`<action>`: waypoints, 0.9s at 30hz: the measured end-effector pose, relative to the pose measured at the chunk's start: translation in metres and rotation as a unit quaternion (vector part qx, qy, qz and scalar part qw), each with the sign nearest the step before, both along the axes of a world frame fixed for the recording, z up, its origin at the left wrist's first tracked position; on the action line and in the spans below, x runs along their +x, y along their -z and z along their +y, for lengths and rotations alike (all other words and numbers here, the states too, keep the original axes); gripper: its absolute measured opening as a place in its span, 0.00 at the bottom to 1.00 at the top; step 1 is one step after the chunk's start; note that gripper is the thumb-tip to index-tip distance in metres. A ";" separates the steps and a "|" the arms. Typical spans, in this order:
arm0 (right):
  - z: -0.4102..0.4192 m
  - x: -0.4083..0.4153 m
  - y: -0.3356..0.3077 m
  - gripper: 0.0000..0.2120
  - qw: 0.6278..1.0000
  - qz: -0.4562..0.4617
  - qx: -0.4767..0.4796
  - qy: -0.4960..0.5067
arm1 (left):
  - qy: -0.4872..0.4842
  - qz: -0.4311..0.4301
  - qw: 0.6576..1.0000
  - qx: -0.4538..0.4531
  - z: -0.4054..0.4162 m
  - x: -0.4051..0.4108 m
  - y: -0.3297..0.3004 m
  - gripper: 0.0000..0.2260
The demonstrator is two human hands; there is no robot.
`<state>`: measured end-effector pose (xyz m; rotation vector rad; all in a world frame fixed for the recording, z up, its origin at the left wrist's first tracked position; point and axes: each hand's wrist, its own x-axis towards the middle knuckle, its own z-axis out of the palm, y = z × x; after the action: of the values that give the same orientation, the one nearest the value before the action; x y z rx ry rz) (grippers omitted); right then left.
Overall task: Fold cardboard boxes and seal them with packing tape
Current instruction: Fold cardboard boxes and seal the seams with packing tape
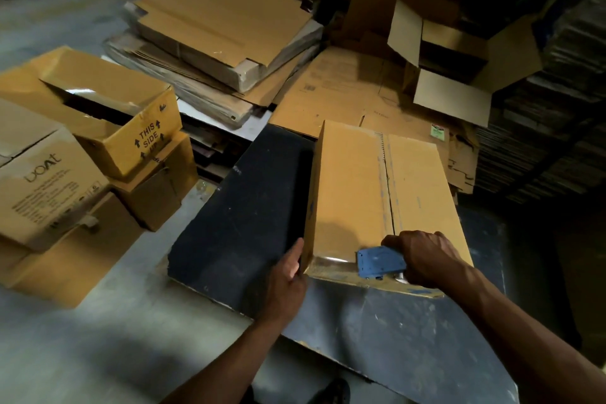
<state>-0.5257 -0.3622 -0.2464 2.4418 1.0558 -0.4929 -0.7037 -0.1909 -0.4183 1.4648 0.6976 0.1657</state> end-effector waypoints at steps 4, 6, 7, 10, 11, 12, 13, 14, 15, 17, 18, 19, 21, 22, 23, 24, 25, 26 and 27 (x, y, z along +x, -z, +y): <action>-0.001 -0.002 0.002 0.27 1.000 -0.005 0.011 0.008 | 0.114 0.008 0.993 0.014 -0.024 -0.010 0.005 0.42; -0.001 -0.002 0.001 0.27 1.000 -0.006 0.008 0.006 | 0.136 0.078 0.988 0.009 -0.014 -0.011 0.006 0.43; -0.001 -0.002 0.000 0.27 1.000 -0.004 0.007 0.006 | 0.151 0.126 0.980 0.037 -0.007 -0.011 0.007 0.43; -0.002 -0.002 -0.001 0.26 1.000 -0.002 0.008 0.008 | 0.133 0.091 0.966 0.202 0.007 -0.009 0.008 0.43; -0.002 -0.002 -0.002 0.26 1.000 0.000 0.007 0.006 | 0.119 0.010 0.956 0.267 0.008 -0.005 0.001 0.43; -0.002 -0.002 -0.002 0.26 1.000 0.002 0.008 0.005 | 0.122 -0.066 0.931 0.337 0.005 -0.001 -0.009 0.42; -0.002 -0.001 -0.003 0.26 1.000 0.002 0.008 0.003 | 0.135 -0.118 0.896 0.406 0.001 0.005 -0.018 0.41; -0.002 -0.001 -0.003 0.26 1.000 0.002 0.007 0.000 | 0.157 -0.141 0.854 0.475 -0.004 0.012 -0.022 0.39; -0.001 -0.001 -0.004 0.27 1.000 -0.001 0.005 -0.004 | 0.192 -0.132 0.812 0.534 -0.006 0.020 -0.025 0.39; 0.001 0.000 -0.004 0.27 1.000 -0.013 -0.007 -0.010 | 0.285 -0.030 0.741 0.607 -0.011 0.029 -0.023 0.41; 0.002 0.000 -0.003 0.27 1.000 -0.021 -0.011 -0.014 | 0.311 0.016 0.718 0.622 -0.012 0.030 -0.019 0.42; 0.003 0.000 -0.001 0.26 0.999 -0.028 -0.013 -0.017 | 0.320 0.042 0.703 0.634 -0.013 0.029 -0.017 0.43; 0.004 0.002 0.001 0.24 0.999 -0.041 -0.018 -0.025 | 0.314 0.046 0.684 0.657 -0.018 0.030 -0.018 0.43; 0.005 0.003 0.002 0.23 0.998 -0.045 -0.021 -0.029 | 0.311 0.038 0.680 0.663 -0.022 0.032 -0.018 0.42; 0.005 0.003 0.001 0.21 0.998 -0.048 -0.023 -0.033 | 0.309 0.025 0.678 0.667 -0.027 0.035 -0.018 0.41; 0.004 0.002 0.002 0.20 0.998 -0.051 -0.022 -0.038 | 0.306 0.016 0.679 0.668 -0.031 0.038 -0.017 0.40; 0.002 0.002 0.004 0.20 0.998 -0.052 -0.020 -0.043 | 0.302 0.009 0.680 0.668 -0.032 0.040 -0.014 0.40; 0.000 0.001 0.005 0.19 0.997 -0.053 -0.017 -0.047 | 0.298 0.003 0.683 0.667 -0.031 0.042 -0.013 0.39; -0.002 0.001 0.006 0.19 0.997 -0.053 -0.012 -0.048 | 0.297 -0.005 0.686 0.665 -0.028 0.042 -0.012 0.39</action>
<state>-0.5248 -0.3647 -0.2520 2.3563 1.1096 -0.3398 -0.6618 -0.2191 -0.4058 3.0174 -0.0999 0.1749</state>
